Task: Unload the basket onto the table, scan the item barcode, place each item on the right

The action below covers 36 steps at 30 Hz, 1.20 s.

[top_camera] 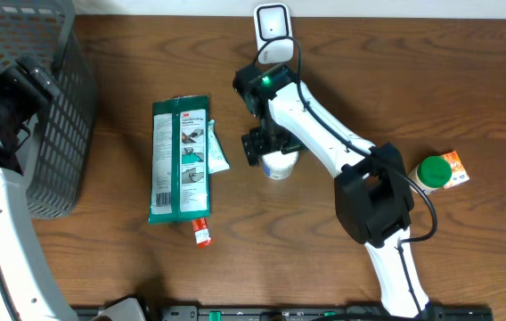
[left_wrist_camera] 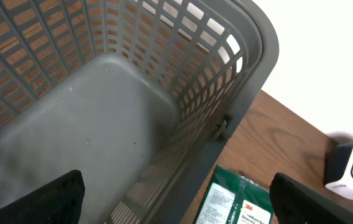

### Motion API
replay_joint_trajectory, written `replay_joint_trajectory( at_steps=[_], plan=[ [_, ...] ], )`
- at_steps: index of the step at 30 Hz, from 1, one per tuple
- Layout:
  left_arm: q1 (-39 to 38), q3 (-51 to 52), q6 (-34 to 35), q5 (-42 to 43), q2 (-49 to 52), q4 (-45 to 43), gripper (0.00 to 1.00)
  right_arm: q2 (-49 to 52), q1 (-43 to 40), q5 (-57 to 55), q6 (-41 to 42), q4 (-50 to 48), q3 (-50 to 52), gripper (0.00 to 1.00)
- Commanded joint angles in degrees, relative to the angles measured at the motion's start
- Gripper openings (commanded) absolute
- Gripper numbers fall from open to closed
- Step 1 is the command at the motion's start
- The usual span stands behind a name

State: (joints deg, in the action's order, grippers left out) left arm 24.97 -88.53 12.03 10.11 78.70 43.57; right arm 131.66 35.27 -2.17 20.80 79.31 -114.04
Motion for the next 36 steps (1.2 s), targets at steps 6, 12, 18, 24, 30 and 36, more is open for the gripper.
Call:
replay_joint_trajectory(
  at_steps=[6,12,18,24,30,36],
  plan=[
    [0.1,-0.5,0.3,-0.3,-0.1,0.1,0.93,0.7,0.5,1.2,-2.2,-1.7,1.2,0.99],
    [0.1,-0.5,0.3,-0.3,-0.1,0.1,0.93,0.7,0.4,0.8,-2.7,-4.6,4.0,0.99],
    [0.1,-0.5,0.3,-0.3,-0.1,0.1,0.93,0.7,0.4,0.7,-2.6,-5.1,4.3,0.95],
    [0.1,-0.5,0.3,-0.3,-0.1,0.1,0.93,0.7,0.3,0.7,-2.6,-5.0,4.3,0.88],
    [0.1,-0.5,0.3,-0.3,-0.1,0.1,0.93,0.7,0.3,0.9,-2.6,-4.7,4.3,0.89],
    [0.1,-0.5,0.3,-0.3,-0.1,0.1,0.93,0.6,0.3,3.4,-2.6,-4.4,4.2,0.92]
  ],
)
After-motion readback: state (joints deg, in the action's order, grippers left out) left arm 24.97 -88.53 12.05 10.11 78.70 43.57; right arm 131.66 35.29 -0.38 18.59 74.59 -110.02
